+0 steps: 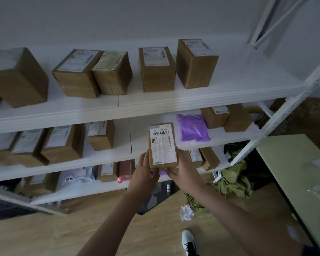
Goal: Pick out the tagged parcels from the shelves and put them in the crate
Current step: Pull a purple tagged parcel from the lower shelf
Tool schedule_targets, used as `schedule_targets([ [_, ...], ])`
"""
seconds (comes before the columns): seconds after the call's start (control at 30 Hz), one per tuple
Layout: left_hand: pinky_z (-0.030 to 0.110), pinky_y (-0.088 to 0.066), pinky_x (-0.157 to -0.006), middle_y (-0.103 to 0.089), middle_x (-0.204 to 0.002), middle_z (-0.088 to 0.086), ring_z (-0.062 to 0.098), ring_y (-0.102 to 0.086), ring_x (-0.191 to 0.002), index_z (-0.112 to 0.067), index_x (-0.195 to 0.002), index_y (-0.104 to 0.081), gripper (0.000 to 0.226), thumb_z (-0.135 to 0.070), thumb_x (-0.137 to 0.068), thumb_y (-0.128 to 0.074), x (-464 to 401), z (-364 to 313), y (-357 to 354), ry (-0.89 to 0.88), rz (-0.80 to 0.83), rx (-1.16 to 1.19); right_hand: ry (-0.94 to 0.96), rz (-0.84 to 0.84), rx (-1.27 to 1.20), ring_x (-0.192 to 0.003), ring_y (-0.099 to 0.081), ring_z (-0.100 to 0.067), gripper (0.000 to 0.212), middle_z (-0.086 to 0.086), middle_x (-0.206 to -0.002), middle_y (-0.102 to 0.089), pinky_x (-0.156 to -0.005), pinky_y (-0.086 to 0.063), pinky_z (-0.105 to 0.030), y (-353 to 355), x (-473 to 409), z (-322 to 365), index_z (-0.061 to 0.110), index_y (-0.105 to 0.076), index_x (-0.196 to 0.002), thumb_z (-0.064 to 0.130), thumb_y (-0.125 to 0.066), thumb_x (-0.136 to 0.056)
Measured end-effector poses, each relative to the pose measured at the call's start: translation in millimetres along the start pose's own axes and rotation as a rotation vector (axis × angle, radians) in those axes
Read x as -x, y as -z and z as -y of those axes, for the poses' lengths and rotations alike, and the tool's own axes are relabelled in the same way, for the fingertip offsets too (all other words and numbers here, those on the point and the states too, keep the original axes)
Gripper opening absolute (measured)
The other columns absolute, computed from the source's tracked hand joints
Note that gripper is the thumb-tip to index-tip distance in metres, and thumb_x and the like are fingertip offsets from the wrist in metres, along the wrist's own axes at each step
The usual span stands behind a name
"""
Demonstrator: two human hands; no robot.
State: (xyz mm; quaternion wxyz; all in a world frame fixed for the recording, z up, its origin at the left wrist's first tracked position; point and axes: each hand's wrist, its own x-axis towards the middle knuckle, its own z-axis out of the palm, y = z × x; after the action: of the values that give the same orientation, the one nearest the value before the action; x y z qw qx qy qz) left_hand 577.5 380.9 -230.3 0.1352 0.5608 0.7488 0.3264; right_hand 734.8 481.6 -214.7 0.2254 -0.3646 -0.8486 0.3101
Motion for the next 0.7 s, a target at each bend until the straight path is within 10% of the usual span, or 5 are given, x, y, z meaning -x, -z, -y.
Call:
schedule_targets([
  [0.17,0.021,-0.042,-0.096,-0.036,-0.149,0.0,0.017,-0.049,-0.13,-0.021,-0.156,-0.026,0.075,-0.02,-0.092,-0.067,13,-13,16,-0.032,-0.047,0.026,0.029,-0.038,0.007,-0.132,-0.047,-0.009,0.079,0.004,-0.142,-0.046,-0.104,-0.048,-0.025,7,12,21,0.026,-0.035,-0.15,0.022,-0.078,-0.085],
  [0.7,0.026,-0.038,-0.102,-0.042,-0.149,0.002,0.021,-0.043,-0.136,-0.022,-0.154,-0.033,0.067,-0.021,-0.095,-0.065,1,-12,15,0.089,-0.007,0.033,-0.056,0.129,0.035,-0.125,-0.056,-0.014,0.069,0.001,-0.135,-0.055,-0.1,-0.053,-0.031,1,-15,18,0.025,-0.044,-0.143,0.027,-0.079,-0.084],
])
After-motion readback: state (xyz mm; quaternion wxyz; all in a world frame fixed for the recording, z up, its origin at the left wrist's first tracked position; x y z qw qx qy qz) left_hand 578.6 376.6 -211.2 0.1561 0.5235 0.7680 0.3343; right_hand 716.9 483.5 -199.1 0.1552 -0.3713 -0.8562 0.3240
